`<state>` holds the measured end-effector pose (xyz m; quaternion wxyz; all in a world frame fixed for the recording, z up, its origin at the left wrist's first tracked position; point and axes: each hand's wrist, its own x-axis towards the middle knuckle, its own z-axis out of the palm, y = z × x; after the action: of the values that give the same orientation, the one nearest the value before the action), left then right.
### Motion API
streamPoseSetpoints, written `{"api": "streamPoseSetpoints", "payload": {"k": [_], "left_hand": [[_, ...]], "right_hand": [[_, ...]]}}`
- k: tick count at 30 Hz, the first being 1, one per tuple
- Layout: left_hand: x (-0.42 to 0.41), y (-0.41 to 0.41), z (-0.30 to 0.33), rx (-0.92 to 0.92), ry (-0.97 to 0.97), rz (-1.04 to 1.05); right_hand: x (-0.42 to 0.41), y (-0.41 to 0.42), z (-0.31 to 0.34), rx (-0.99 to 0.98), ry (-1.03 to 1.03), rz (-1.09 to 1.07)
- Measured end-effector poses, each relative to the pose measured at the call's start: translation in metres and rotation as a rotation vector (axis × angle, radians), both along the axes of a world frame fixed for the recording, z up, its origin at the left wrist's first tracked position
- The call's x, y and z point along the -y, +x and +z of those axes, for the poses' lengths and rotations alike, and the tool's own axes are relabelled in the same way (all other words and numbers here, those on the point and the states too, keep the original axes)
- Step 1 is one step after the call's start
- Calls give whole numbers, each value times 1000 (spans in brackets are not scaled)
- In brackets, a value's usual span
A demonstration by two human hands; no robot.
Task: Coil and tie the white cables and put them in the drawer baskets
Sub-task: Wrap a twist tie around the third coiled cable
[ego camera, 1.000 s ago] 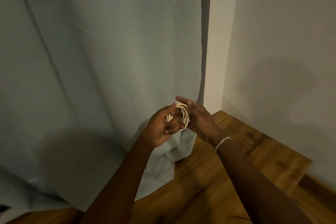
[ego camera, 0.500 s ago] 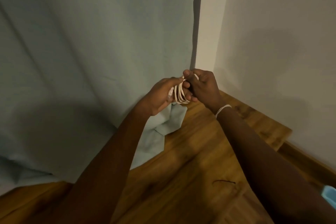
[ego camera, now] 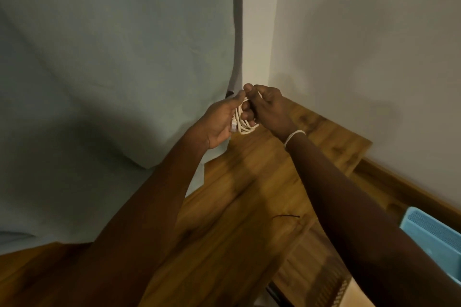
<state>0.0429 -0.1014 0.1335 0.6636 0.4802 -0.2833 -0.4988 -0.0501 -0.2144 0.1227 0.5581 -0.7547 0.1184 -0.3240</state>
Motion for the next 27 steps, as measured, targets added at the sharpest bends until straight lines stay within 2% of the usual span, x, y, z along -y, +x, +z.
{"api": "streamPoseSetpoints", "payload": {"k": [3, 6, 9, 11, 12, 16, 18, 20, 27], "left_hand": [[8, -10, -15, -71, 30, 69], [15, -16, -26, 56, 158, 153], [19, -14, -28, 94, 225, 227], [20, -7, -29, 105, 236, 256], [20, -3, -30, 111, 238, 262], [20, 5, -35, 68, 220, 269], [21, 5, -35, 42, 213, 268], [20, 3, -34, 38, 224, 264], [16, 3, -39, 11, 248, 274]], "right_hand": [[6, -8, -17, -49, 27, 22], [13, -15, -37, -132, 9, 43], [18, -27, -67, -185, 232, 18], [29, -37, -102, -310, 274, -12], [34, -45, -121, -453, 220, 38], [34, -64, -176, -1040, -99, 467], [28, -69, -194, -1195, -297, 567], [28, -72, -210, -1210, -401, 613], [32, -78, -230, -1158, -465, 510]]}}
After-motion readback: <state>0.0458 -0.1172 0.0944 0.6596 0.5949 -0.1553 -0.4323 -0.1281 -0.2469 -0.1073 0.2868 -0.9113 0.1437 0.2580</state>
